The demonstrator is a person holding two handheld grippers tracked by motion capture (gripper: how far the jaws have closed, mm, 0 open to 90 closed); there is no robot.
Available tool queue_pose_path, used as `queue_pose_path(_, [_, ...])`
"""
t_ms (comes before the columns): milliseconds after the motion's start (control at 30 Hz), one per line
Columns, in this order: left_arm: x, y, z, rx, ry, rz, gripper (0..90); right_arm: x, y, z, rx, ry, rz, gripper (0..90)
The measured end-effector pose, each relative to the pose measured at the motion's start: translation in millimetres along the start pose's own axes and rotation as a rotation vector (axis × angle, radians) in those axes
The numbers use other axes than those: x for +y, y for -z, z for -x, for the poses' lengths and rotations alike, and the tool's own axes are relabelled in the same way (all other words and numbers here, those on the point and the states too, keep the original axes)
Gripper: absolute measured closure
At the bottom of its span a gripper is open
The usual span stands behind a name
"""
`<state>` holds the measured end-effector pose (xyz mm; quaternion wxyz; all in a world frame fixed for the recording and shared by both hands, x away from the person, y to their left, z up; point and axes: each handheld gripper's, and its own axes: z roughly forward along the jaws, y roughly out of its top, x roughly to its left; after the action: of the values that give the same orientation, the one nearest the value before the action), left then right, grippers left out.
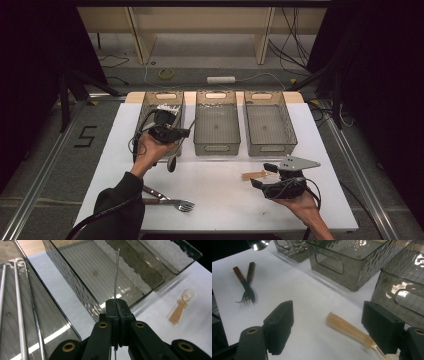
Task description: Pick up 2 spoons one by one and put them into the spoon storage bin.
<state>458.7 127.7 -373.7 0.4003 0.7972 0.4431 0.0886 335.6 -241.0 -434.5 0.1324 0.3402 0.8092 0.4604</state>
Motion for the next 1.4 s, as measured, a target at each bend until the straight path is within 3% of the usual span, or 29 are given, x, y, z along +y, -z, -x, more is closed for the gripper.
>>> queue_pose_path(300, [18.1, -9.5, -2.0, 0.044, -0.004, 0.013, 88.8, -0.1, -0.2, 0.0, 0.001, 0.002, -0.002, 27.0])
queue_pose_path(833, [54.4, -33.3, 1.9, 0.063, 0.012, 0.037, 88.8, -0.5, 0.0, 0.7, 0.002, 0.006, -0.006, 27.2])
queue_pose_path(1400, [78.1, -58.9, 5.2, 0.084, 0.026, 0.053, 88.8, 0.0, -0.1, 0.9, 0.005, 0.008, -0.001, 27.2])
